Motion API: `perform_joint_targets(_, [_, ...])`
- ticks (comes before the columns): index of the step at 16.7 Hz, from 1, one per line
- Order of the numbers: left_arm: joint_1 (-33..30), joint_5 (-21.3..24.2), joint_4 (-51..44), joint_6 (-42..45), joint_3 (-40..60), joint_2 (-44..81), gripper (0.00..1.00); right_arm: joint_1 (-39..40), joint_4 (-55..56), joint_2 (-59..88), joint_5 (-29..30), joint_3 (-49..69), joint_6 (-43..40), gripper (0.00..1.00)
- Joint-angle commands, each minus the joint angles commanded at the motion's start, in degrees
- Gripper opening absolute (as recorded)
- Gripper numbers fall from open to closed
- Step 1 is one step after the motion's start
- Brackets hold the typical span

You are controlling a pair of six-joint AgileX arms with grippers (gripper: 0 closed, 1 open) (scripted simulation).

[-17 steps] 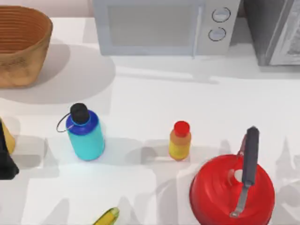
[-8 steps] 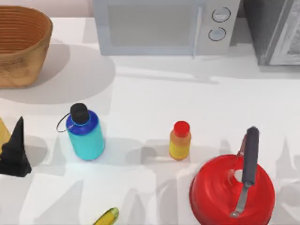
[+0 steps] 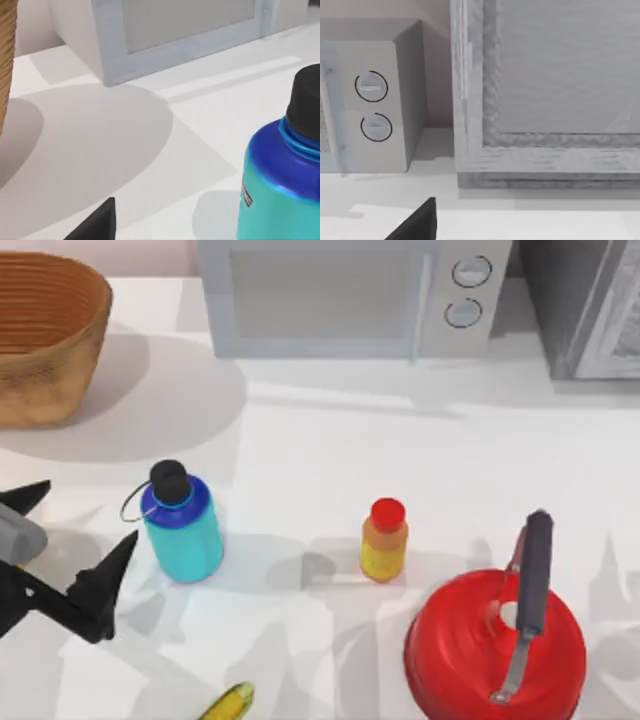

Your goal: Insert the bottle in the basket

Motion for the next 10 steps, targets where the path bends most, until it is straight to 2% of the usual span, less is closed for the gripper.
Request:
perform_joint_targets(5, [1.4, 11.7, 19.9, 2.7, 1.7, 25.0, 1.0, 0.0, 0.0, 0.0, 0.0, 0.0, 0.0, 1.0])
perform_joint_targets(10, [2.4, 18.0, 29.7, 2.9, 3.2, 37.0, 1.0, 0.0, 0.0, 0.0, 0.0, 0.0, 0.0, 1.0])
